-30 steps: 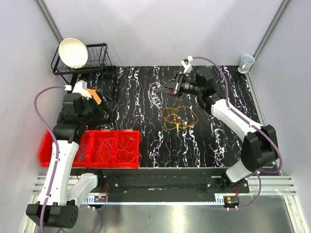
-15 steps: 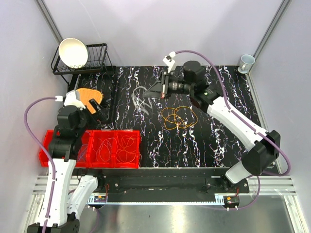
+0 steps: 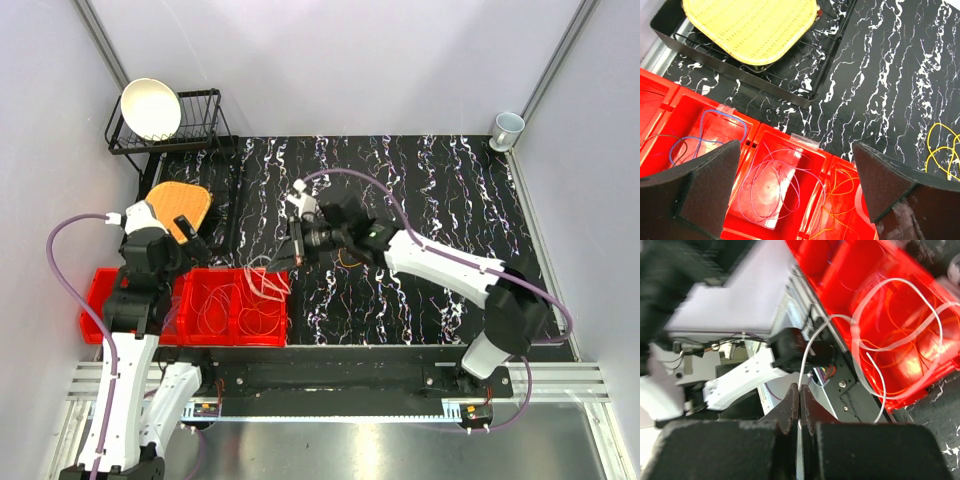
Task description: Untangle the cables
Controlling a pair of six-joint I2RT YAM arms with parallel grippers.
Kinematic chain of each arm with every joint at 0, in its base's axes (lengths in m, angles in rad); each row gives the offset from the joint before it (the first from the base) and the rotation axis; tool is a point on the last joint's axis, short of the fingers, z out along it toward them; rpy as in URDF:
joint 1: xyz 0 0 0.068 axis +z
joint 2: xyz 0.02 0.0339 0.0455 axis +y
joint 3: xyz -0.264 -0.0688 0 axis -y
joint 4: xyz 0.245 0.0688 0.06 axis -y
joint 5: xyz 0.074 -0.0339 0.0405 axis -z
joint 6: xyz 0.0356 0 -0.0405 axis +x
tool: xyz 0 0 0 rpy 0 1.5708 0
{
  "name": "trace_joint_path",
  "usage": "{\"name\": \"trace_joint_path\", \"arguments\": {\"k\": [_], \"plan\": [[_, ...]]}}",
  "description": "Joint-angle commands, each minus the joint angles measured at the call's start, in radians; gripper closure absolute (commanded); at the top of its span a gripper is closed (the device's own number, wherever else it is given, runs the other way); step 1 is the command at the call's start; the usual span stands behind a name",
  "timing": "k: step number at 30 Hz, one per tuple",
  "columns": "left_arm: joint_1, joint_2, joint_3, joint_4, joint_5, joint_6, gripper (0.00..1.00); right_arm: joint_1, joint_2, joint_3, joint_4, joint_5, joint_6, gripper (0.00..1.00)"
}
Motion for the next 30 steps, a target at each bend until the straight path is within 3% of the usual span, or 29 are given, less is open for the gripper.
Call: {"name": "trace_joint_path", "arguments": {"k": [1,23,26,27,30], "plan": [[-0.001,-0.025,-0.008,0.041,-0.035,0.012,0.01,0.026,0.043,-0.027,0.095,0.063,0.051,1.0],[-0.001,-0.027,-0.018,0.041,-0.004,0.015,0.01,0.098,0.302,0.044,0.066,0.141,0.044,0.99],[-0.001,-0.033,-0.014,0.032,-0.029,0.014,0.01,0.098,0.275,0.082,-0.033,0.172,-0.016,0.75],[-0.001,-0.036,-0.011,0.013,-0.044,0.007,0.01,0.098,0.265,0.101,-0.066,0.181,-0.038,0.56],[-0.001,-0.059,-0.003,-0.01,-0.121,-0.019,0.01,0.098,0.23,0.182,-0.21,0.219,-0.131,0.4]]}}
